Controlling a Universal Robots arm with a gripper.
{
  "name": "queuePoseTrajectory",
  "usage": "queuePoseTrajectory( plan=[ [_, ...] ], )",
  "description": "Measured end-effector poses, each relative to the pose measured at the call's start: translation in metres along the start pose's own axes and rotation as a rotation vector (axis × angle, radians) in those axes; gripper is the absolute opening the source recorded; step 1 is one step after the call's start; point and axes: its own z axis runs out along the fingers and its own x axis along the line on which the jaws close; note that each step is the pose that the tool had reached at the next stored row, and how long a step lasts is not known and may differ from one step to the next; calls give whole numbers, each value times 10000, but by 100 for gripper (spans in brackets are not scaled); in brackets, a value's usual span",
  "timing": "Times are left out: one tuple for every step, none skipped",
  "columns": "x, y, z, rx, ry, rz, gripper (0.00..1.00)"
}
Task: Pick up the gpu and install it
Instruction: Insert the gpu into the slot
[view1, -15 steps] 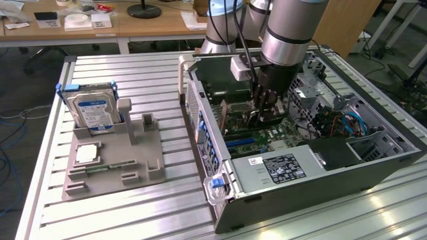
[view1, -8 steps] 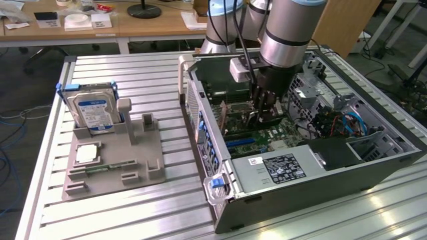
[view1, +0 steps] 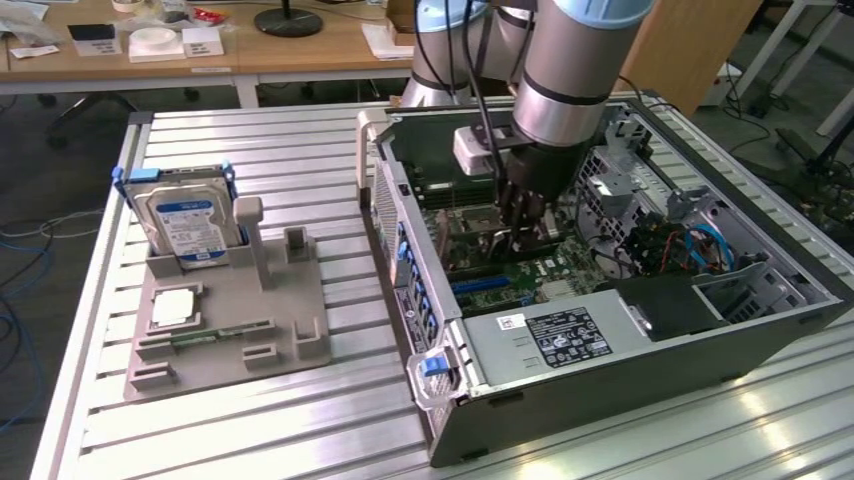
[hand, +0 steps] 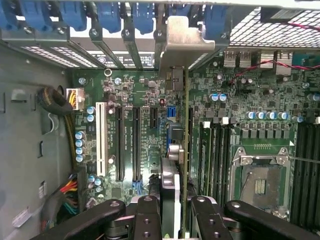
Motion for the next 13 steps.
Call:
queuePoseTrajectory(
  plan=[
    [-2, 10, 19, 0, 0, -1, 28],
    [-3, 21, 37, 1, -2, -3, 28],
    [-4, 33, 55, 0, -1, -2, 28],
    [-5, 44, 72, 0, 0, -2, 28],
    [-5, 54, 90, 1, -1, -3, 28],
    [-5, 67, 107, 0, -1, -3, 28],
    [-5, 79, 126, 0, 0, -3, 28],
    [-4, 85, 143, 0, 0, -3, 28],
    [-3, 87, 162, 0, -1, -3, 28],
    [-3, 87, 179, 0, 0, -4, 28],
    [-2, 88, 197, 0, 0, -4, 28],
    [-1, 88, 215, 0, 0, -4, 28],
    [-1, 91, 233, 0, -4, -3, 28]
  ],
)
